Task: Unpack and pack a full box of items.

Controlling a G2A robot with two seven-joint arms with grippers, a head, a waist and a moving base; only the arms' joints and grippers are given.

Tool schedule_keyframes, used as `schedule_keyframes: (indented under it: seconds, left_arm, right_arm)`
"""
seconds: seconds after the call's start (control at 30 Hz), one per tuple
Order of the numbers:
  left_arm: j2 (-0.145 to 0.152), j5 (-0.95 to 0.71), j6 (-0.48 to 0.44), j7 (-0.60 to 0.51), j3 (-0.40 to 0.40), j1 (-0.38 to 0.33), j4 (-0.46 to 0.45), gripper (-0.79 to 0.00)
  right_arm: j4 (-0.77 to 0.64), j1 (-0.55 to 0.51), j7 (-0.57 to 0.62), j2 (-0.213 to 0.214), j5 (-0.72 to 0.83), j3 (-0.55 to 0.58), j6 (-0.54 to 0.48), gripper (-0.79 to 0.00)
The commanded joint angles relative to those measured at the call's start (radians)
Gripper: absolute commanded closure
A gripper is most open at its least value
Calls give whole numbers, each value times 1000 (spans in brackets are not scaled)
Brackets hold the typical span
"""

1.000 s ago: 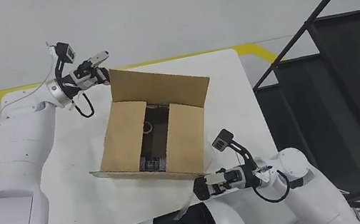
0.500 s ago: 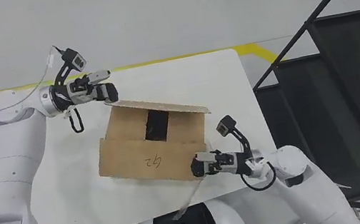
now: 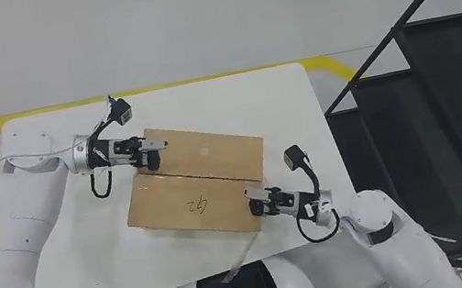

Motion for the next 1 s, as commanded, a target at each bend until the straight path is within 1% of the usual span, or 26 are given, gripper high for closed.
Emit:
schedule_keyframes:
  seconds: [0.0,0.17,0.27,0.53,0.6,0.7,0.8,0.97]
  left_arm:
    - [7,-13,0,0,21,-4,-1,-785]
    - [26,-62,0,0,58,-12,-12,-785]
    - [38,-105,0,0,73,-15,-16,-785]
    - [58,-253,0,0,46,-6,-50,-785]
    - [64,-267,0,0,54,3,-71,-785]
    - [81,-233,0,0,94,6,-97,-785]
    - [98,-186,0,0,125,-4,-89,-785]
    - [103,-131,-4,4,154,-20,-59,-785]
  right_arm:
    - [-15,-10,-8,2,0,11,-5,-785]
    - [-69,-56,-31,11,9,63,-18,-785]
    - [-102,-91,-61,17,-18,106,-28,-785]
    - [-132,-132,-72,25,-29,136,-34,-785]
    - [-132,-137,-75,26,-30,138,-36,-785]
    - [-126,-142,-74,28,-21,141,-41,-785]
    - [-118,-144,-76,30,-13,141,-45,-785]
    - [-104,-142,-85,32,-8,141,-50,-785]
